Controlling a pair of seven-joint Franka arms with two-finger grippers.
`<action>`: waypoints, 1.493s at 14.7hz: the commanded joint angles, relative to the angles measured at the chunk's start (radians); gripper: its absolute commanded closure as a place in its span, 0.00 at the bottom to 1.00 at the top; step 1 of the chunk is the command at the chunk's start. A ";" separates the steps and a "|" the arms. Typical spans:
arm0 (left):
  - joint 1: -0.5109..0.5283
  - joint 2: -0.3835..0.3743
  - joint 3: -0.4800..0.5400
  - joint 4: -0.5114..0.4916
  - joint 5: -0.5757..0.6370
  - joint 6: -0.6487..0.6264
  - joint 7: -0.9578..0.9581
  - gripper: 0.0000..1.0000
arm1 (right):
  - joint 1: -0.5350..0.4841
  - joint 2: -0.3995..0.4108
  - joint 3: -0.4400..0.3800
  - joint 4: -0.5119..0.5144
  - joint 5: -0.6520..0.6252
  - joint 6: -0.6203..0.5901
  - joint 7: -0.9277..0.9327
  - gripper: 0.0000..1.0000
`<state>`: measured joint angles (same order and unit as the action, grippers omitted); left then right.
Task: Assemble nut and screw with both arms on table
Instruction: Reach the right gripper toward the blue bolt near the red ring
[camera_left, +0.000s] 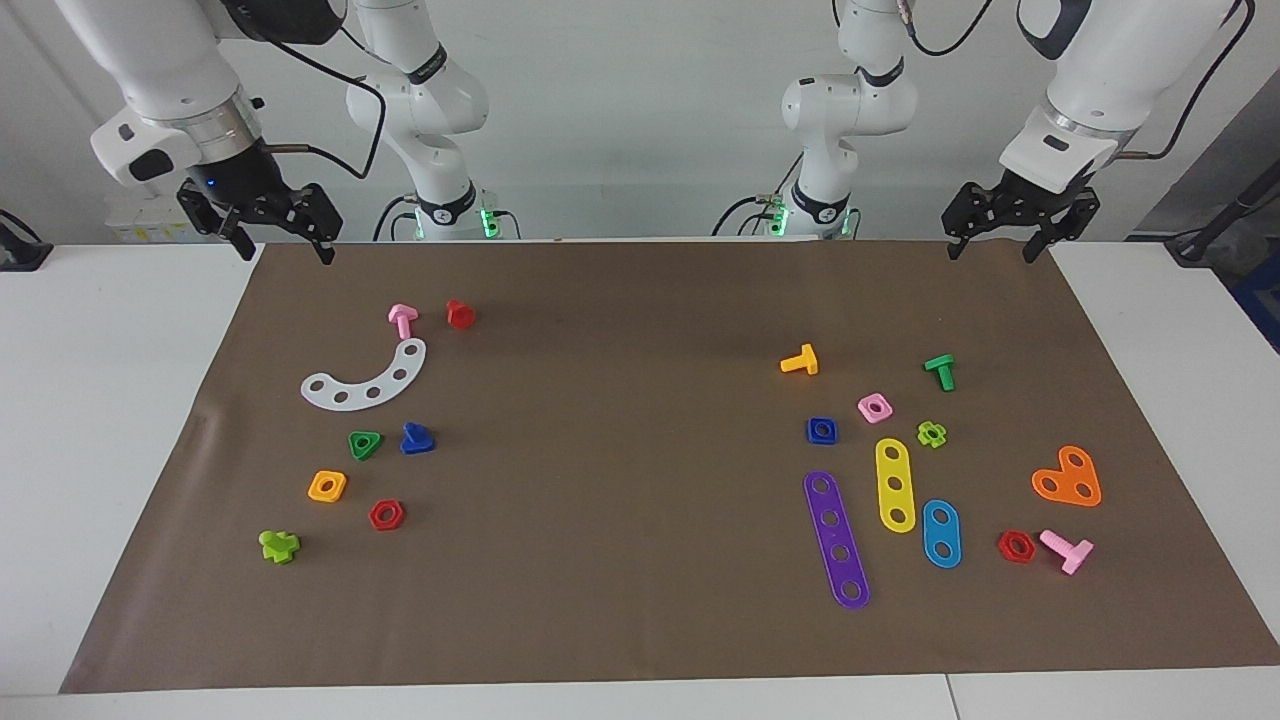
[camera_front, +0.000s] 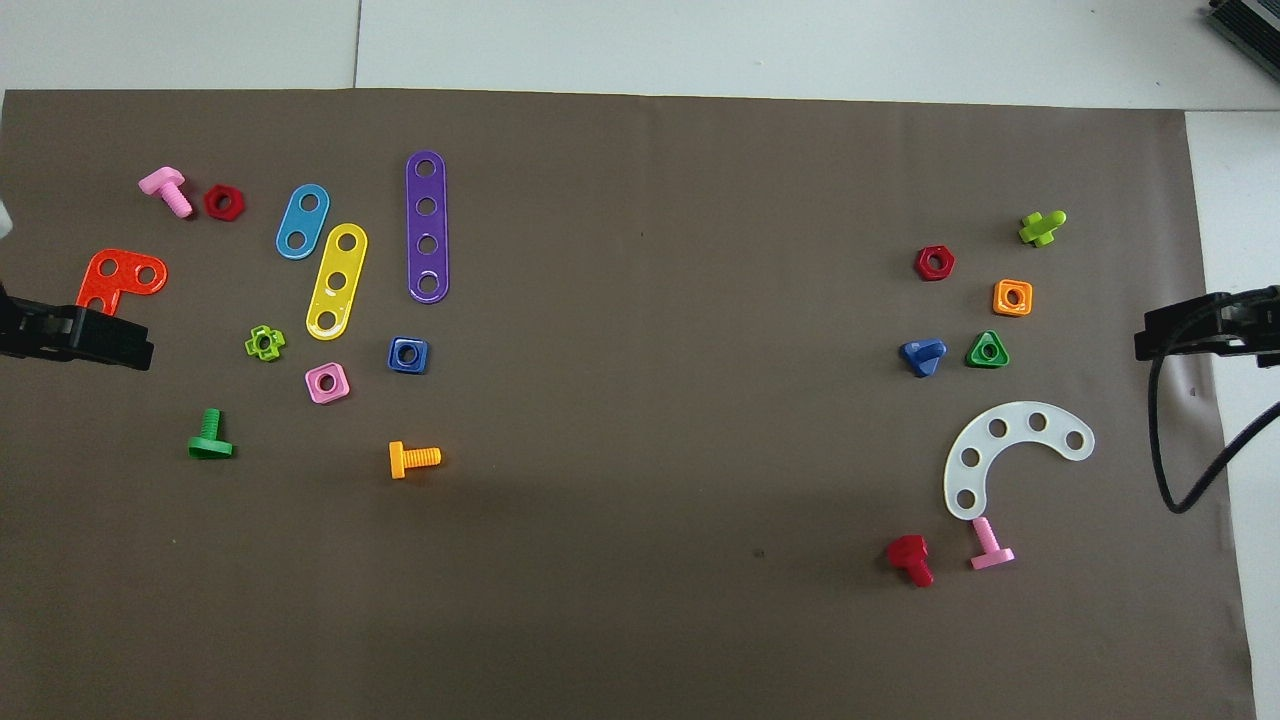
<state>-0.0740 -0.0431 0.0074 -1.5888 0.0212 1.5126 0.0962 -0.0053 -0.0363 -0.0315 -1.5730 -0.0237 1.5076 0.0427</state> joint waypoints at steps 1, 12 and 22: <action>0.013 -0.028 -0.006 -0.027 -0.015 -0.003 0.005 0.00 | -0.002 -0.024 0.002 -0.032 0.005 0.023 -0.003 0.00; 0.013 -0.028 -0.006 -0.027 -0.015 -0.003 0.004 0.00 | -0.001 -0.039 0.002 -0.107 0.008 0.107 -0.047 0.00; 0.013 -0.028 -0.006 -0.027 -0.015 -0.005 0.004 0.00 | 0.074 0.125 0.002 -0.237 0.045 0.459 -0.053 0.00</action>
<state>-0.0740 -0.0431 0.0074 -1.5888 0.0212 1.5126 0.0962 0.0610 0.0367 -0.0283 -1.8107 0.0017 1.9249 0.0168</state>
